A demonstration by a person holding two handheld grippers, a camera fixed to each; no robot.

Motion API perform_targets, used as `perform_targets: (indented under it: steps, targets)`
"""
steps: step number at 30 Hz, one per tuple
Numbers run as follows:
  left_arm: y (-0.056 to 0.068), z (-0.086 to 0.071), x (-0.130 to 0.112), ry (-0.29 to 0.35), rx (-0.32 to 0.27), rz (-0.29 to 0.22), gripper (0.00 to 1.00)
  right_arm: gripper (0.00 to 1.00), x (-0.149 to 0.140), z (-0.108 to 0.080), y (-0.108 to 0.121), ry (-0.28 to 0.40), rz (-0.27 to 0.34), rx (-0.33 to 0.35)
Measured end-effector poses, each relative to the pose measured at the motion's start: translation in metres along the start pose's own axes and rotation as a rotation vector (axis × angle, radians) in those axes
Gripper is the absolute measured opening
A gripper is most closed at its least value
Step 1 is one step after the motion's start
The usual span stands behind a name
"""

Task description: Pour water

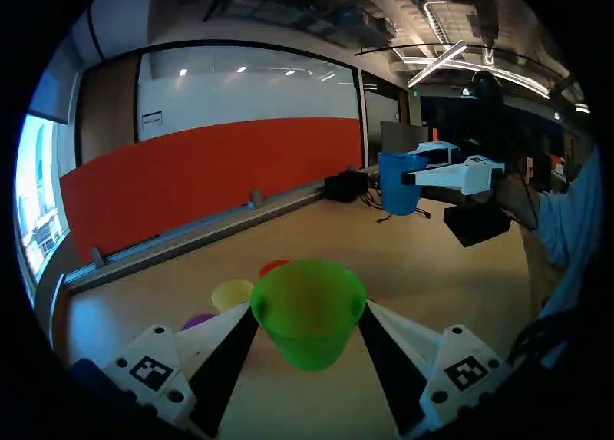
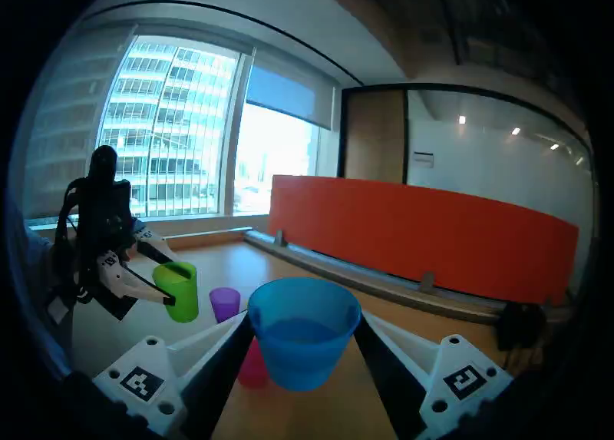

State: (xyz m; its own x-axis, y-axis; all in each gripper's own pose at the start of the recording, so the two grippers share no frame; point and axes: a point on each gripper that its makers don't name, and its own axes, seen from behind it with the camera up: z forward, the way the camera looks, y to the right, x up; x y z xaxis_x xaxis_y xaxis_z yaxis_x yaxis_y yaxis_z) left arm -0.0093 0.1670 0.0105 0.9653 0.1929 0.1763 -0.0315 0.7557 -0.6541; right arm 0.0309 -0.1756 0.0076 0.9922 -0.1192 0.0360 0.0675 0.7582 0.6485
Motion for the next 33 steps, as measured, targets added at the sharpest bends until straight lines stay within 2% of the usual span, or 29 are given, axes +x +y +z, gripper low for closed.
perform_targets:
  steps: [15, 33]
  targets:
    - [0.004, -0.004, 0.030, 0.087, -0.012, -0.006, 0.87, 0.91, 0.011, -0.013, -0.006, 0.041, 0.015, -0.013]
    - [0.019, -0.004, 0.047, 0.133, -0.042, 0.000, 0.87, 0.91, 0.017, -0.017, -0.008, 0.038, -0.007, -0.003]
